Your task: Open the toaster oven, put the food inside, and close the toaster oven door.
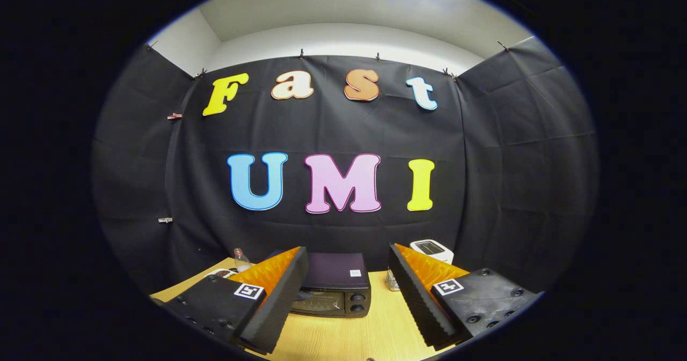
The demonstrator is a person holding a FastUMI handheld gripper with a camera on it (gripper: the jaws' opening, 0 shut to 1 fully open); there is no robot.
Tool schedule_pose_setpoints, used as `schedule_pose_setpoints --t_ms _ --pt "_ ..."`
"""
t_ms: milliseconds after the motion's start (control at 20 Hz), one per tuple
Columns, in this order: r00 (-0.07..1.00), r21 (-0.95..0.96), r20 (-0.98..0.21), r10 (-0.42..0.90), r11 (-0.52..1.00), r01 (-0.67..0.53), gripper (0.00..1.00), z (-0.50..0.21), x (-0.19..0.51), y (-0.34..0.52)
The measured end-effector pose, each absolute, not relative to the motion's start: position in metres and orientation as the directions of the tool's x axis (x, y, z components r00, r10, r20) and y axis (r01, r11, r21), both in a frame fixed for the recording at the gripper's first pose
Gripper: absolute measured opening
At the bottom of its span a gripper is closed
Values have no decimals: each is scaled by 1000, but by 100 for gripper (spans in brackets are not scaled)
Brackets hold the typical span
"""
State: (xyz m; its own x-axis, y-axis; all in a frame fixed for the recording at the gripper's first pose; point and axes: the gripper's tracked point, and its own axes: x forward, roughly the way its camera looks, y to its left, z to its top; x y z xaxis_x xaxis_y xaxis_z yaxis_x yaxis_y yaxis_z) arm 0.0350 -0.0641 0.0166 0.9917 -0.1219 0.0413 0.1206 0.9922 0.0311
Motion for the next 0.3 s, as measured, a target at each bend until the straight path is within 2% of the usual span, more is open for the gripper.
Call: schedule_pose_setpoints --t_ms 300 --pt "991 35 32 -131 991 129 98 13 36 -65"
